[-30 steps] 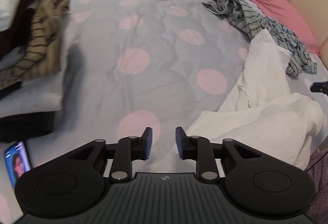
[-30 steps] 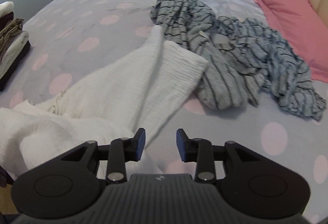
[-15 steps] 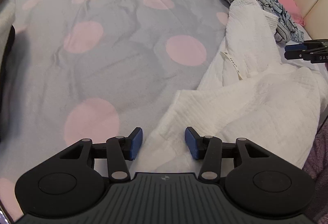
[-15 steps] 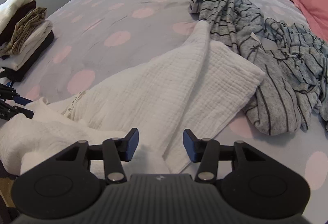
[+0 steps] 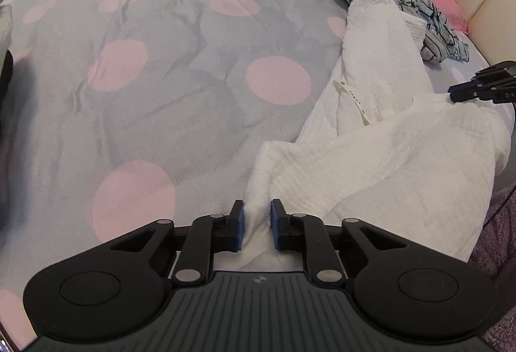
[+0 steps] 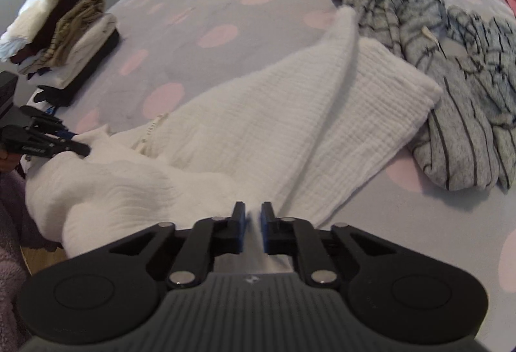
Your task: Fold clothes
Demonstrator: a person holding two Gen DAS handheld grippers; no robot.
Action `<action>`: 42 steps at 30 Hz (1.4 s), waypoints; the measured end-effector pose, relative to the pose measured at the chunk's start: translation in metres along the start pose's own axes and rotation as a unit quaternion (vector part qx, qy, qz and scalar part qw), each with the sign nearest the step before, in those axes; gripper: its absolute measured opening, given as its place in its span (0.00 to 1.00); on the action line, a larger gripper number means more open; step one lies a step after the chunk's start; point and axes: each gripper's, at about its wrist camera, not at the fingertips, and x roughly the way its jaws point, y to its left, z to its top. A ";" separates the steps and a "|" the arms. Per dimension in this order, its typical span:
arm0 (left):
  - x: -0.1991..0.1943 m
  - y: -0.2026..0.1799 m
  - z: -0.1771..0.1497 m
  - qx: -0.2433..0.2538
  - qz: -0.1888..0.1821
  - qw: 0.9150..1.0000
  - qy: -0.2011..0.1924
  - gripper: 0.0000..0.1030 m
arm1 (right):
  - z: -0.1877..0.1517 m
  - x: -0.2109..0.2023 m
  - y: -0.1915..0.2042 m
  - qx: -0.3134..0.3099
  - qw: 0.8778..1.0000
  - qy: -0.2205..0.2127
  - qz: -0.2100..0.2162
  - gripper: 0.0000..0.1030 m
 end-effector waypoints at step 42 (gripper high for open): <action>-0.016 0.007 -0.019 -0.037 0.016 0.999 -0.012 0.08 | -0.014 -0.036 0.096 -0.178 0.972 -0.057 -0.140 0.10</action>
